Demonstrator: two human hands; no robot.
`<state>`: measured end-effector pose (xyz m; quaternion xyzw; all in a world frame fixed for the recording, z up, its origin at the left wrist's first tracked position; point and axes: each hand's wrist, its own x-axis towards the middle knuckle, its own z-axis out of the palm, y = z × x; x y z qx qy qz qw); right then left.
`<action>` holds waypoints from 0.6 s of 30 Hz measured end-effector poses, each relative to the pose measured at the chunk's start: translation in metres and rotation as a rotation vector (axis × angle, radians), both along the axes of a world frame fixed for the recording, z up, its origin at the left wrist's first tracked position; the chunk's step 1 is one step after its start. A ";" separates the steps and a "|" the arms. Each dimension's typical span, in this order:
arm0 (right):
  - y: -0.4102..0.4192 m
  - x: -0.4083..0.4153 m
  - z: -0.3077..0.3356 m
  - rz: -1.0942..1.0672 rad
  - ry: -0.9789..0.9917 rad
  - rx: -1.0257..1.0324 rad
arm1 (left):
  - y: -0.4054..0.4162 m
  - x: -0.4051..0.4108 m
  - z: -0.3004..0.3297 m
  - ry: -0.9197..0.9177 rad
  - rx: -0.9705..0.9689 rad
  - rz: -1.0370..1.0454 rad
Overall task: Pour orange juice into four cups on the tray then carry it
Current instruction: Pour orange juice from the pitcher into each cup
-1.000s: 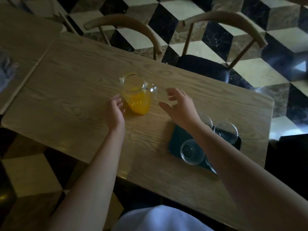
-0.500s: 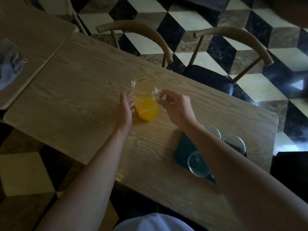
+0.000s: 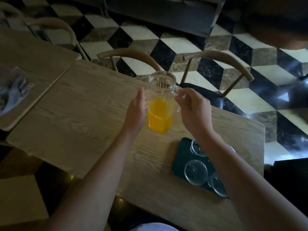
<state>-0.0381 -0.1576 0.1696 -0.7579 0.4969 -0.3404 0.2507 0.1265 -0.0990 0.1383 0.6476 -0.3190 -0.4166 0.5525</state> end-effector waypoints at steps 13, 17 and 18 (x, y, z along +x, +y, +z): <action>0.024 -0.125 0.087 -0.162 -0.383 -0.283 | 0.006 -0.161 0.096 0.158 -0.166 -0.159; 0.046 -0.193 0.097 -0.187 -0.346 -0.333 | 0.025 -0.226 0.098 0.191 -0.167 -0.197; 0.052 -0.208 0.097 -0.197 -0.331 -0.337 | 0.030 -0.240 0.097 0.200 -0.157 -0.206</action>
